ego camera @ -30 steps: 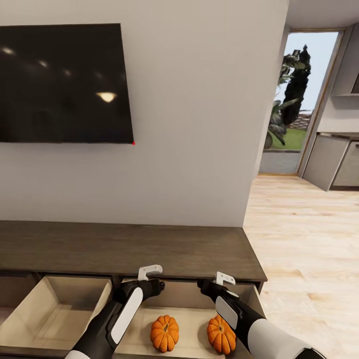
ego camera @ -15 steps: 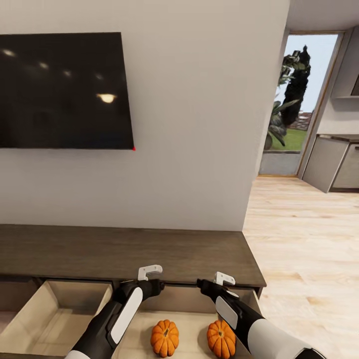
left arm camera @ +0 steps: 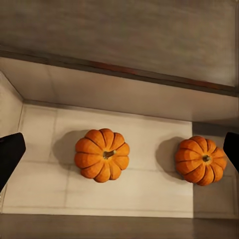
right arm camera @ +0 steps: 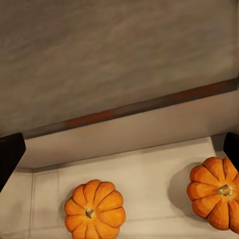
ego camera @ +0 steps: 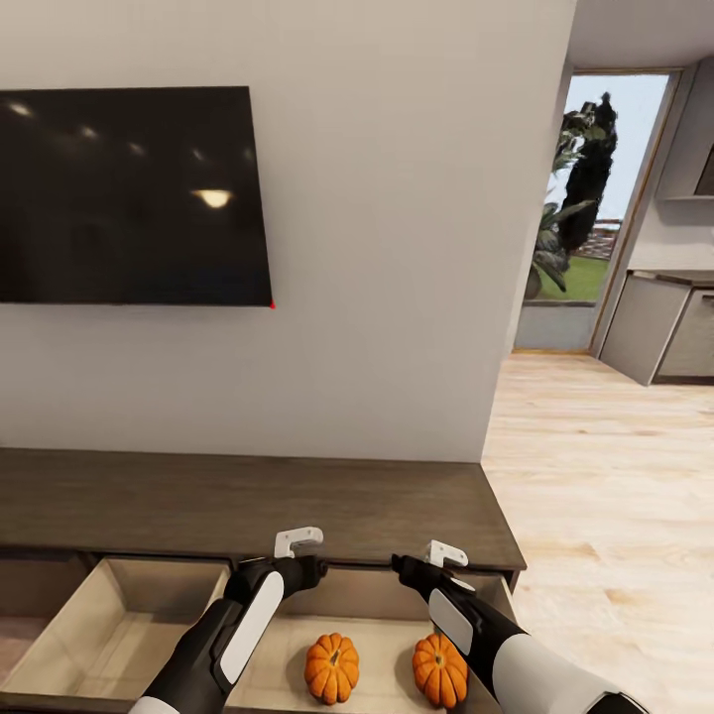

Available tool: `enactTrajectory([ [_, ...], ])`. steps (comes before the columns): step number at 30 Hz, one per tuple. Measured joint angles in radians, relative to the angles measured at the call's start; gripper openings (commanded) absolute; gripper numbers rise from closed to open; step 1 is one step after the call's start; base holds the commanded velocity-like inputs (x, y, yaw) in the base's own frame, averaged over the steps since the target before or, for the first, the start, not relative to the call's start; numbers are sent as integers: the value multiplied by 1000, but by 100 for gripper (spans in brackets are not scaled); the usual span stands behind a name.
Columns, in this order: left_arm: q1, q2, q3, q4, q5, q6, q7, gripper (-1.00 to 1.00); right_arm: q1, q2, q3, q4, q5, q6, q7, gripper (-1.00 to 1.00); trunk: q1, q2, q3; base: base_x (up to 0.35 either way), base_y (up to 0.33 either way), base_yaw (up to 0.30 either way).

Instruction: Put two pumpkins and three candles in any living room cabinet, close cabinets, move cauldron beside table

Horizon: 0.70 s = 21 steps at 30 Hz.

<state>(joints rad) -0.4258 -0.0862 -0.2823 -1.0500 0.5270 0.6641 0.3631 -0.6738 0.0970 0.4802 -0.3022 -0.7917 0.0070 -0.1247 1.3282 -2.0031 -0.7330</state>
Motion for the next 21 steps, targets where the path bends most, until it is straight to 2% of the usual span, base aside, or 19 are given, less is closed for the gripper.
enactTrajectory([
  [7,0,0,1,0,2,1,-1,100,0,-1,-1,0,0,0,0,100,-27,49,22,-79,81,-6],
  [15,0,1,1,1,2,1,-1,100,0,0,0,0,-1,0,0,100,-57,105,53,-154,141,-132],
  [21,0,3,2,0,2,1,-1,100,0,0,1,0,0,0,0,100,-80,147,74,-61,54,-31],
])
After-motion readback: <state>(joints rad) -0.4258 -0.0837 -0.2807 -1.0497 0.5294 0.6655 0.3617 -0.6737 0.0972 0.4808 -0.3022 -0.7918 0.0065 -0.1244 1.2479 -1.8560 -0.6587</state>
